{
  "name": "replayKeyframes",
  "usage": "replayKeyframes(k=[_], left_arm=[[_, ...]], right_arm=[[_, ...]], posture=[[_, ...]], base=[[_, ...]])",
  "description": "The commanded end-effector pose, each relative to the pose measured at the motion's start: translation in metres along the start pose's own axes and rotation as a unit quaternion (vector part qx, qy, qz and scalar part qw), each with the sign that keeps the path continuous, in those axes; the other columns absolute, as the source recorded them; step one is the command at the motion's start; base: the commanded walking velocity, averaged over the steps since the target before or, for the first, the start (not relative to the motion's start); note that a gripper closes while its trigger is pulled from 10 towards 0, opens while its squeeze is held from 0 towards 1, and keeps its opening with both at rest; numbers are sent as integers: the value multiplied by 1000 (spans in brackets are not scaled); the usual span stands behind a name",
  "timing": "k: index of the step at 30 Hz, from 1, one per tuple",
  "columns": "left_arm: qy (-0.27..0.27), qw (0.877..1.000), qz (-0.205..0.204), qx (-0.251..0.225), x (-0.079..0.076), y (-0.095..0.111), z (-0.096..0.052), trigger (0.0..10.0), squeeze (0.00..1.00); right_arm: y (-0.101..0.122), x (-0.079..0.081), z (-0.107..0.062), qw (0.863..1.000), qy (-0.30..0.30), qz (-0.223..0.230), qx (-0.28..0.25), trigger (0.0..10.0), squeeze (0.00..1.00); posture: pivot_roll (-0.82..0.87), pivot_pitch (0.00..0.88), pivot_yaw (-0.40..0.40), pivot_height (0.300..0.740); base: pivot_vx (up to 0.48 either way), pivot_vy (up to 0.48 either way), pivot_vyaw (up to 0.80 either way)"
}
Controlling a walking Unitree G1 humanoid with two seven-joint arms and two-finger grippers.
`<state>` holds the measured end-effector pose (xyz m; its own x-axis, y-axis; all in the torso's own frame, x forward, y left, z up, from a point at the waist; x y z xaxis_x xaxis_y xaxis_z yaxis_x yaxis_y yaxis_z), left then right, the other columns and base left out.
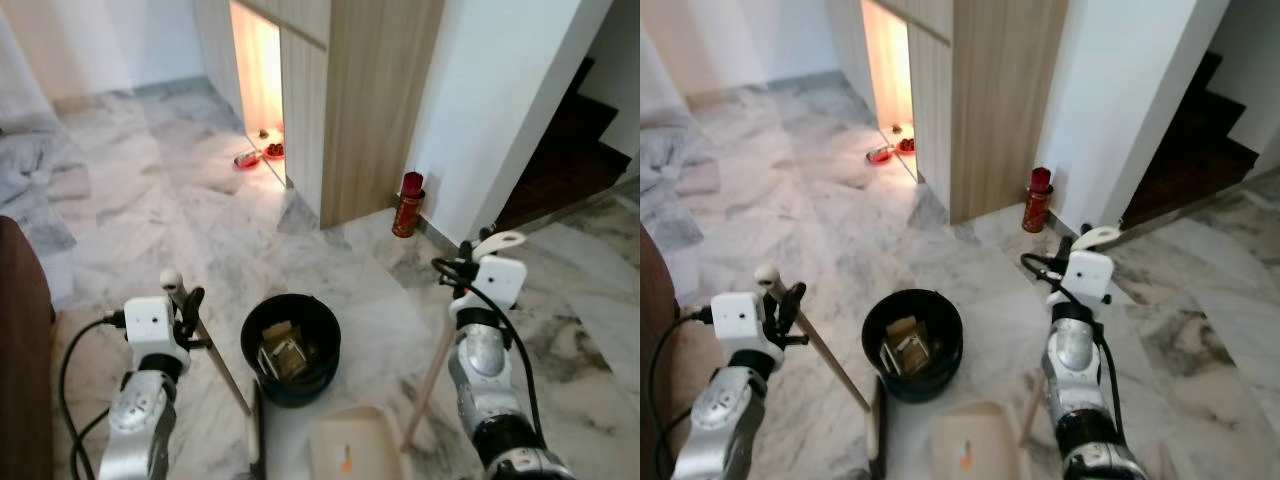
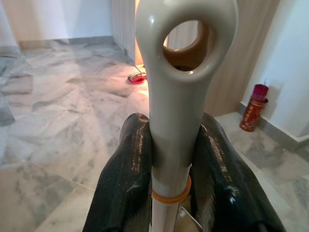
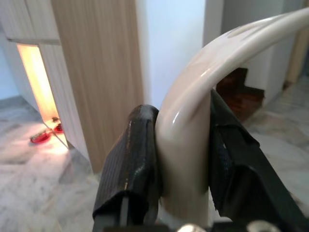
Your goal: Sweep floor
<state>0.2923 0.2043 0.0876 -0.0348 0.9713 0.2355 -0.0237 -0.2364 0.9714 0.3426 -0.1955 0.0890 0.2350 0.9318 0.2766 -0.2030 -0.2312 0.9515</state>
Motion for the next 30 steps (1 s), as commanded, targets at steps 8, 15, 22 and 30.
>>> replayKeyframes(k=[8,15,22,30], left_arm=[[1,1000,6,-18,3,9,4,10000,0],[10,1000,16,-10,4,7,5,10000,0],[39,999,14,-1,15,4,13,10000,0],[39,999,9,-8,12,7,18,10000,0]], right_arm=[[7,6,5,1000,9,4,-15,10000,0],[5,7,4,1000,12,7,-10,10000,0],[2,6,4,1000,9,9,2,10000,0],[-1,9,4,1000,15,10,10,10000,0]], posture=[[53,0,-28,740],[52,0,-28,740],[47,0,-31,740],[51,0,-37,740]], base=[[-273,0,0],[-232,0,0],[0,0,0],[0,0,-739]])
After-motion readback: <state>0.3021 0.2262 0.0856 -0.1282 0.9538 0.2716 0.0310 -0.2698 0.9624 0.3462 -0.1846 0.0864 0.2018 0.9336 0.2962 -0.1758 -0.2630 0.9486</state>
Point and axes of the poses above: a point about 5 cm out from each wrist's last joint towards the gripper, its own z axis pointing out of the wrist towards the gripper, its own y axis along the axis of the wrist's last joint, x = y × z, the point moved 2 cm from there along z, pointing out of the wrist towards the gripper, and after that the axes turned 15 degrees about z, right-handed, at the moved point
